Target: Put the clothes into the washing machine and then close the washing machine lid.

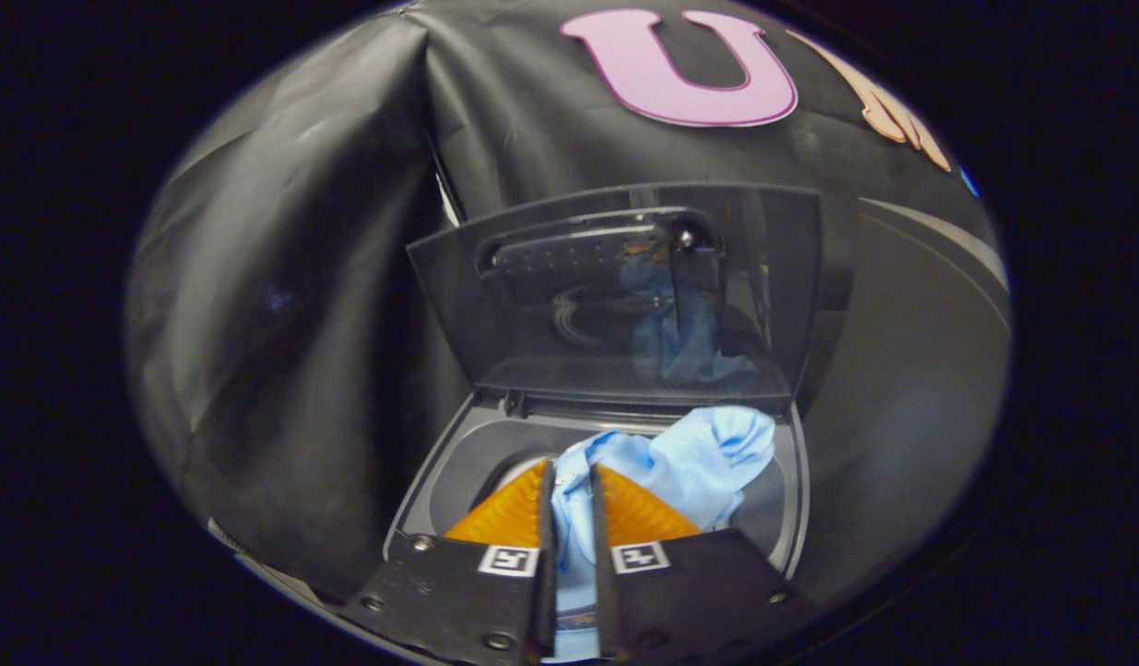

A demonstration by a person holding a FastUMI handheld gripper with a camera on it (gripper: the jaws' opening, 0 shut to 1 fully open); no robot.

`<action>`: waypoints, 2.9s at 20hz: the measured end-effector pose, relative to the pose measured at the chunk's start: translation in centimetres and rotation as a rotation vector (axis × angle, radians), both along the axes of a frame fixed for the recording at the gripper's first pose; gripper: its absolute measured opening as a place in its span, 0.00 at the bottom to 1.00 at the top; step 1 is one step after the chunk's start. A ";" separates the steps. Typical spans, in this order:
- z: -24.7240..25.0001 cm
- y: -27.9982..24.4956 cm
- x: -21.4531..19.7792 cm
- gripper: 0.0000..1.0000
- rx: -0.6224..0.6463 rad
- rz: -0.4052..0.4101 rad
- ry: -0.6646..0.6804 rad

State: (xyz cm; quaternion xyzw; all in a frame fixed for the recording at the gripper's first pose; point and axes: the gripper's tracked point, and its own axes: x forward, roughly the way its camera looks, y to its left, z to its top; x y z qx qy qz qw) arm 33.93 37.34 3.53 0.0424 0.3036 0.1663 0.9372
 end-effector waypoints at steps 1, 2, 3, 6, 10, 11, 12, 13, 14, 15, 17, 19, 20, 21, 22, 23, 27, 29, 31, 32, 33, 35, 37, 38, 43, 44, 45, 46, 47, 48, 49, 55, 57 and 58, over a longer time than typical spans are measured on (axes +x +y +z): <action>0.0 0.4 0.3 0.13 0.012 0.008 -0.005; 0.3 0.7 0.4 0.16 0.032 0.001 -0.014; 0.7 0.6 0.6 0.19 0.050 -0.008 -0.023; 1.9 -0.2 1.2 0.28 0.051 -0.032 -0.054; 2.4 -1.2 1.5 0.34 0.029 -0.050 -0.073; 2.3 -1.2 1.4 0.36 0.026 -0.050 -0.067; 2.1 -1.1 1.4 0.37 0.024 -0.045 -0.060; 2.0 -1.0 1.4 0.38 0.020 -0.041 -0.054; 1.9 -0.9 1.5 0.44 0.017 -0.038 -0.055; 2.0 -0.7 1.7 0.49 0.018 -0.037 -0.058; 2.5 -0.7 2.3 0.61 0.021 -0.044 -0.072; 3.5 -0.6 3.1 0.72 0.011 -0.048 -0.091; 3.8 -0.8 3.6 0.77 -0.007 -0.056 -0.109; 4.7 -1.0 3.9 0.83 -0.026 -0.060 -0.134; 5.6 -1.0 4.2 0.89 -0.035 -0.063 -0.163; 6.5 -1.0 4.9 0.94 -0.038 -0.075 -0.194; 12.1 -1.3 7.7 0.97 -0.017 -0.125 -0.330; 14.8 -1.7 9.7 0.97 -0.027 -0.147 -0.390; 17.3 -2.4 12.0 0.97 -0.045 -0.169 -0.455; 18.0 -2.7 13.4 0.97 -0.055 -0.179 -0.483; 18.0 -3.1 14.8 0.96 -0.081 -0.192 -0.498; 16.7 -3.9 17.1 0.97 -0.122 -0.207 -0.486; 15.5 -4.7 19.4 0.97 -0.119 -0.239 -0.467; 14.0 -5.1 19.9 0.97 -0.112 -0.244 -0.411; 14.4 -4.6 19.8 0.98 -0.046 -0.217 -0.403; 14.3 -4.6 19.5 0.97 -0.053 -0.209 -0.409; 14.4 -4.6 19.7 0.97 -0.043 -0.210 -0.417; 14.5 -4.4 19.7 0.97 -0.039 -0.209 -0.428; 14.6 -4.5 19.7 0.97 -0.042 -0.206 -0.439; 14.6 -4.5 19.8 0.98 -0.040 -0.206 -0.441; 14.5 -4.5 19.9 0.98 -0.040 -0.204 -0.440; 14.6 -4.3 19.8 0.98 -0.031 -0.178 -0.443; 14.3 -4.2 20.0 0.97 -0.027 -0.171 -0.429; 14.2 -4.2 20.1 0.97 -0.028 -0.167 -0.418</action>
